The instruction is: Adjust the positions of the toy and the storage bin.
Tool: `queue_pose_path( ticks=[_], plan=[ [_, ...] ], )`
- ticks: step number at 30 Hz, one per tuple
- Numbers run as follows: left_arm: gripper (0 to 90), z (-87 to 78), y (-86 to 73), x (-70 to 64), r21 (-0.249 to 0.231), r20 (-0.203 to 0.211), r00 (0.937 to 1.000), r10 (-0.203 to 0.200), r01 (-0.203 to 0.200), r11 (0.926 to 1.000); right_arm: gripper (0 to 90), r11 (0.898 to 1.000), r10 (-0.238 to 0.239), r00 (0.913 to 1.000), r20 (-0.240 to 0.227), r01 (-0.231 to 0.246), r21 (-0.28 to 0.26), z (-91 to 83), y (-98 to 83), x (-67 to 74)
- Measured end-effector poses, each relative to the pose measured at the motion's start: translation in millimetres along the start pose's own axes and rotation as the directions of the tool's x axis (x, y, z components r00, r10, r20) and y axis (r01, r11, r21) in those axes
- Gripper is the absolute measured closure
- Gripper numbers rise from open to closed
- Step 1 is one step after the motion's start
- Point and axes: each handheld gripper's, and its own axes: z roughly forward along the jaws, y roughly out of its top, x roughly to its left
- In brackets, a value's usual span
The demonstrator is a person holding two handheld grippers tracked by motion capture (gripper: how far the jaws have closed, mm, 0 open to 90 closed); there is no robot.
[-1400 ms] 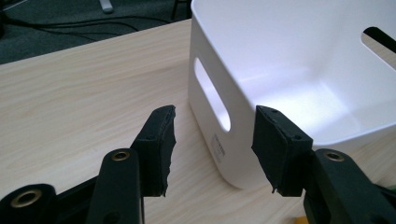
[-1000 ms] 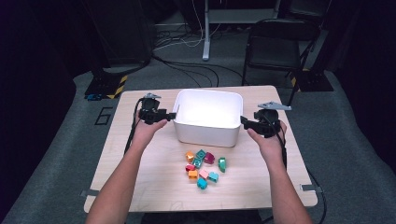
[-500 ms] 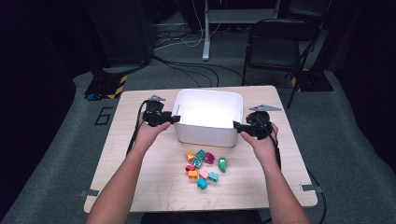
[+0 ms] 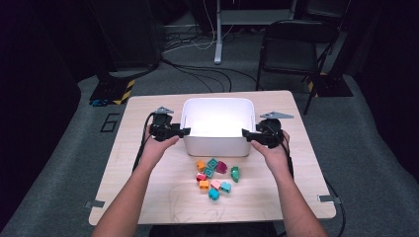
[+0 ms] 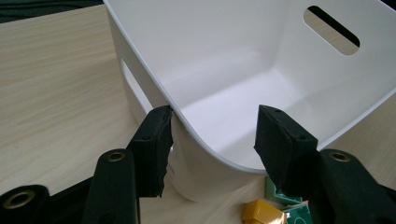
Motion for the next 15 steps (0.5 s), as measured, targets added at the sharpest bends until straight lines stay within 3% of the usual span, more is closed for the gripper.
queue_pose_path(
  ticks=[2, 4, 12, 15],
  plan=[
    [45.5, -1.6, -2.1, -0.7, -0.005, 0.0, 1.0, -0.006, 0.006, 1.0, 35.6, 1.0, -0.004, 1.0, -0.001, 0.004, 0.0, 0.3, -0.1, 0.8],
    [45.3, -7.5, -9.2, -1.4, -0.018, 0.01, 0.9992, -0.039, 0.039, 0.9991, 35.6, 1.0, -0.012, 0.9999, -0.007, 0.012, 0.002, 1.1, -0.4, 3.2],
    [43.9, -16.2, -21.0, -2.5, -0.056, -0.002, 0.9989, -0.046, 0.046, 0.9974, 34.8, 1.0, -0.028, 0.9989, -0.038, 0.027, -0.007, 4.7, -0.7, 6.9],
    [43.2, -16.2, -22.5, -0.3, -0.069, 0.011, 0.999, -0.044, 0.045, 0.9966, 36.2, 0.999, -0.041, 0.9988, -0.025, 0.041, -0.006, 4.9, -1.0, 8.6]
  ],
)
